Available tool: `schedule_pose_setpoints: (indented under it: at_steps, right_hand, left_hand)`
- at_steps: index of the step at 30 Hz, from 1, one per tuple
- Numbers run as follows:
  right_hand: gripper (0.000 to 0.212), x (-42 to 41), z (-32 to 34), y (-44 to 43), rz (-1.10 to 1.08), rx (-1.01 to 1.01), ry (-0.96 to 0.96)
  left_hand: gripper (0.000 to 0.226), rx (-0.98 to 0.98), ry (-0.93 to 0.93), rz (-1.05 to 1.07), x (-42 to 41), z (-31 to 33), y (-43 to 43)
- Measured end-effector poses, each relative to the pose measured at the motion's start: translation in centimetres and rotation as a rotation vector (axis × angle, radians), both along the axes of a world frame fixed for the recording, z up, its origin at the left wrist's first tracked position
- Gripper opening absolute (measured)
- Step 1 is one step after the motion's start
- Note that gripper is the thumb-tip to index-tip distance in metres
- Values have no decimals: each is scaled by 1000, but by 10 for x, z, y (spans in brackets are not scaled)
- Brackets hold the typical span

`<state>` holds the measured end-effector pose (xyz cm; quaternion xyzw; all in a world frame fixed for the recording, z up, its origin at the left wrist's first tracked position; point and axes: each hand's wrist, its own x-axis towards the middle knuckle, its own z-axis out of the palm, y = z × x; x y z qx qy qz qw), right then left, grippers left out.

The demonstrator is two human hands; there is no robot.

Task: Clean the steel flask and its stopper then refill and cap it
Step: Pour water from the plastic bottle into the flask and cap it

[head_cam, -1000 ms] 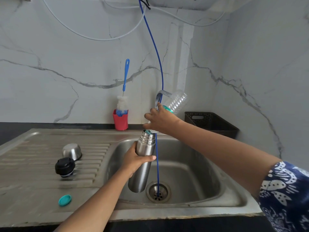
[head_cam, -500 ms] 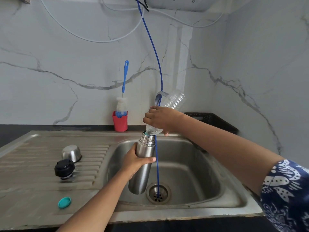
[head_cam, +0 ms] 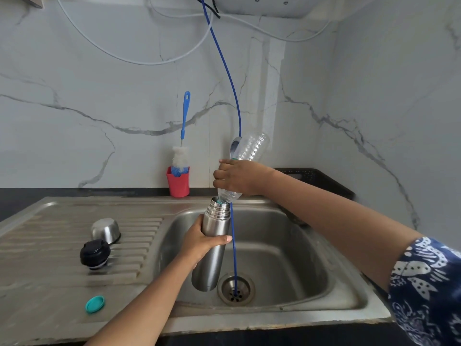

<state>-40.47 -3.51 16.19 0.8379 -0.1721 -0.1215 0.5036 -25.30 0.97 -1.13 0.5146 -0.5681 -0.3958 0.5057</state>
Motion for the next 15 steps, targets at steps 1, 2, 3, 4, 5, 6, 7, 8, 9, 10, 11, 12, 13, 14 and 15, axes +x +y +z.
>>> schedule_pose_setpoints:
  at_steps: [1,2,3,4,5,6,7,8,9,10,11,12,13,14,15]
  right_hand:
    - [53,0,0,-1,18,-17,-7]
    - [53,-1,-2,-2,-2,-42,-2]
    - [54,-2,-4,-4,-9,-72,-7]
    - [54,-3,-5,-4,-10,-100,-10]
    - [54,-3,-4,-2,10,-129,-24]
    - [55,-3,-4,-1,16,-168,-27]
    - [56,-2,-4,0,22,-188,-35]
    - [57,-3,-4,0,41,-188,-49]
    - [59,-3,-3,-2,74,-176,-75]
    - [59,-4,-3,-4,93,-165,-101]
    - [59,-5,-2,-5,107,-164,-126]
    - [57,-5,-1,-5,119,-170,-154]
    - [55,-5,-1,-6,130,-175,-180]
    - [54,-6,-1,-6,138,-182,-198]
    - [53,-6,0,-5,152,-194,-215]
  left_hand:
    - [75,-1,2,0,0,0,0]
    - [74,-1,2,0,0,0,0]
    - [73,0,2,0,-1,1,1]
    - [71,2,6,1,-1,1,1]
    - [71,3,14,1,-1,1,1]
    - [70,4,26,2,-1,1,1]
    - [69,5,41,2,-1,1,1]
    - [69,5,53,0,-1,2,2]
    - [70,5,59,-3,-1,3,2]
    - [70,6,62,-4,-1,3,2]
    - [69,6,64,-4,-1,4,3]
    - [68,9,68,-4,0,4,3]
    - [67,10,73,-5,0,4,3]
    - [67,12,76,-4,0,4,3]
    - [67,13,77,-3,0,4,3]
